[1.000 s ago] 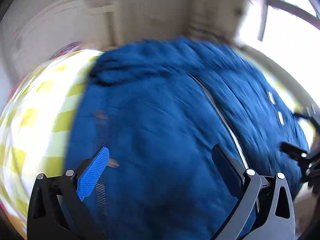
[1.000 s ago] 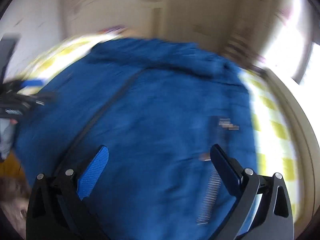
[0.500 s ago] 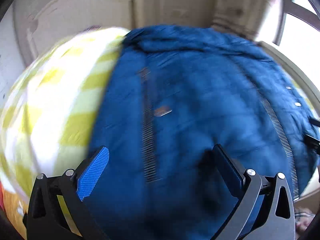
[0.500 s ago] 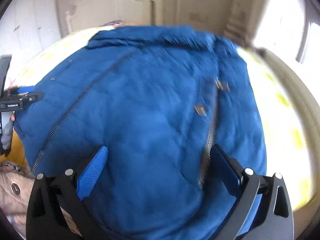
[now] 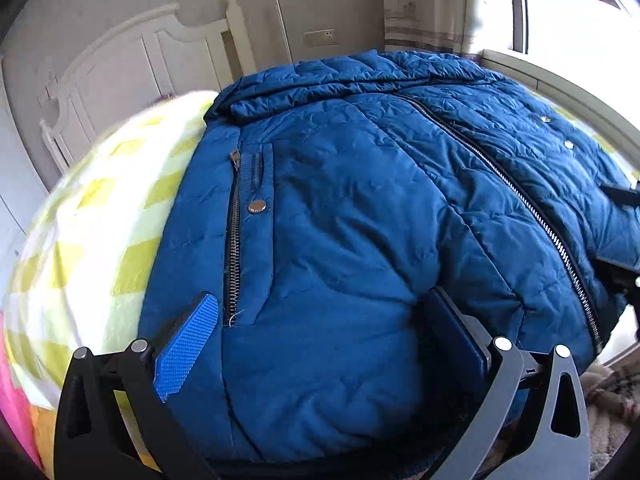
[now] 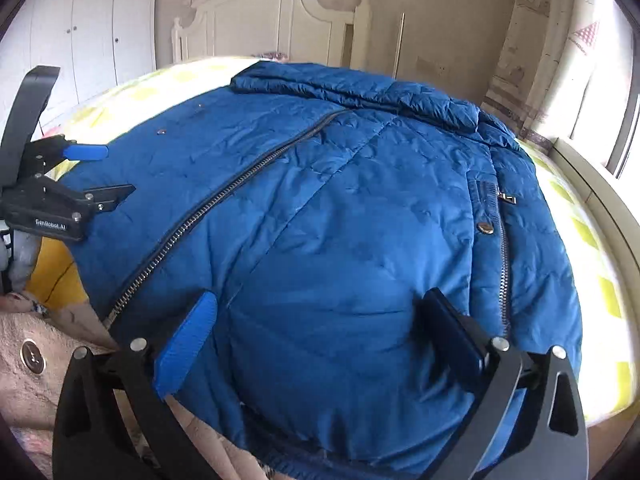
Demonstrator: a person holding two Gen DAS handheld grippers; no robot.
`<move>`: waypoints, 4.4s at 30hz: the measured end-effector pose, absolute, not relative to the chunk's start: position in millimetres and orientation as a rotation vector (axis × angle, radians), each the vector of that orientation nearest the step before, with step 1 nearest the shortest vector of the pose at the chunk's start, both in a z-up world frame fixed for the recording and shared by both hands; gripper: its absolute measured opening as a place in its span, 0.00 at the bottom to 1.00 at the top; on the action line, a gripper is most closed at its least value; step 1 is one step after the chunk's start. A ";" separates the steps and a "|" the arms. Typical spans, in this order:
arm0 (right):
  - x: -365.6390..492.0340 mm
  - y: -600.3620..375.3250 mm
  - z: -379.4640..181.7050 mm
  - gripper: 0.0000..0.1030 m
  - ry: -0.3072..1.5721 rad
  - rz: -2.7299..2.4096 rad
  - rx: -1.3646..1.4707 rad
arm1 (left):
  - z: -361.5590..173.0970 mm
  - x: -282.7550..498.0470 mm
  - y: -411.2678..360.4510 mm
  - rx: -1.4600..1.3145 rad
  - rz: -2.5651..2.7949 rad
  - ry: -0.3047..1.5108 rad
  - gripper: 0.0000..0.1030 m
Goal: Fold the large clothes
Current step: 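Grasp the jacket hem with both grippers and lift it, then carry the hem with both grippers and fold it over toward the collar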
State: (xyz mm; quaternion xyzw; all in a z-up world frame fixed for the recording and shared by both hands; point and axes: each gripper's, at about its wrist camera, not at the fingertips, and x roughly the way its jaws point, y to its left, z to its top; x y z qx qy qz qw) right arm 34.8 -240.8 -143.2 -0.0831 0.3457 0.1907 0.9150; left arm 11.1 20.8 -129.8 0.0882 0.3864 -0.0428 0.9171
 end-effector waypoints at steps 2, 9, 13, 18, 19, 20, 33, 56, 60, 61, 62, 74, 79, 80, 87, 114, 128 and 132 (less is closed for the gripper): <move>36.0 -246.0 -139.2 0.98 0.740 0.413 -0.175 | -129.8 11.9 30.5 0.131 -0.112 0.811 0.96; 29.0 -302.0 -120.0 0.97 0.733 0.226 -0.111 | -132.6 13.0 32.0 0.126 -0.120 0.807 0.96; 24.7 -367.8 -126.8 0.97 0.774 0.061 0.031 | -132.9 12.9 32.1 0.121 -0.121 0.805 0.96; 1.4 -399.1 -138.4 0.97 0.735 0.054 0.156 | -128.6 9.5 35.4 0.106 -0.107 0.798 0.96; -3.2 -397.8 -139.1 0.97 0.732 0.056 0.149 | -123.7 4.4 40.9 0.080 -0.103 0.777 0.96; -8.4 -398.7 -140.6 0.97 0.726 0.075 0.159 | -116.8 -2.2 51.4 0.036 -0.106 0.746 0.96; -28.9 -389.2 -163.2 0.66 0.732 0.265 0.287 | -129.7 -29.6 109.9 -0.078 -0.110 0.766 0.71; -63.4 -348.1 -99.1 0.14 0.543 0.239 -0.006 | -91.1 -56.6 97.6 0.004 -0.141 0.653 0.21; -84.7 -350.8 -45.8 0.13 0.361 0.265 0.058 | -32.4 -76.9 107.8 -0.050 -0.180 0.506 0.20; -89.2 -349.5 -34.2 0.12 0.324 0.268 0.057 | -14.5 -82.3 111.9 -0.068 -0.190 0.462 0.20; -96.4 -347.3 -15.3 0.12 0.265 0.275 0.056 | -1.7 -86.5 114.5 -0.080 -0.199 0.432 0.20; -48.4 -351.8 88.6 0.12 0.023 0.303 0.091 | 100.3 -31.7 164.2 -0.336 -0.332 0.407 0.27; 120.2 -371.2 86.6 0.55 0.255 0.177 0.208 | 94.2 135.1 181.8 -0.457 -0.188 0.525 0.78; 160.0 -381.9 78.2 0.67 0.315 0.104 0.228 | 91.6 155.8 188.9 -0.470 -0.149 0.529 0.95; 255.8 -427.5 10.4 0.77 0.547 0.032 0.327 | 44.1 232.0 237.9 -0.483 -0.013 0.642 0.94; 280.1 -346.0 1.7 0.08 0.619 0.216 0.030 | -12.5 281.7 189.2 -0.298 -0.239 0.791 0.14; 293.6 -350.0 -14.7 0.09 0.646 0.185 0.102 | -17.6 298.1 182.4 -0.262 -0.133 0.750 0.19; 323.2 -341.8 -28.3 0.11 0.695 0.120 0.066 | -38.2 325.5 172.3 -0.202 -0.045 0.809 0.20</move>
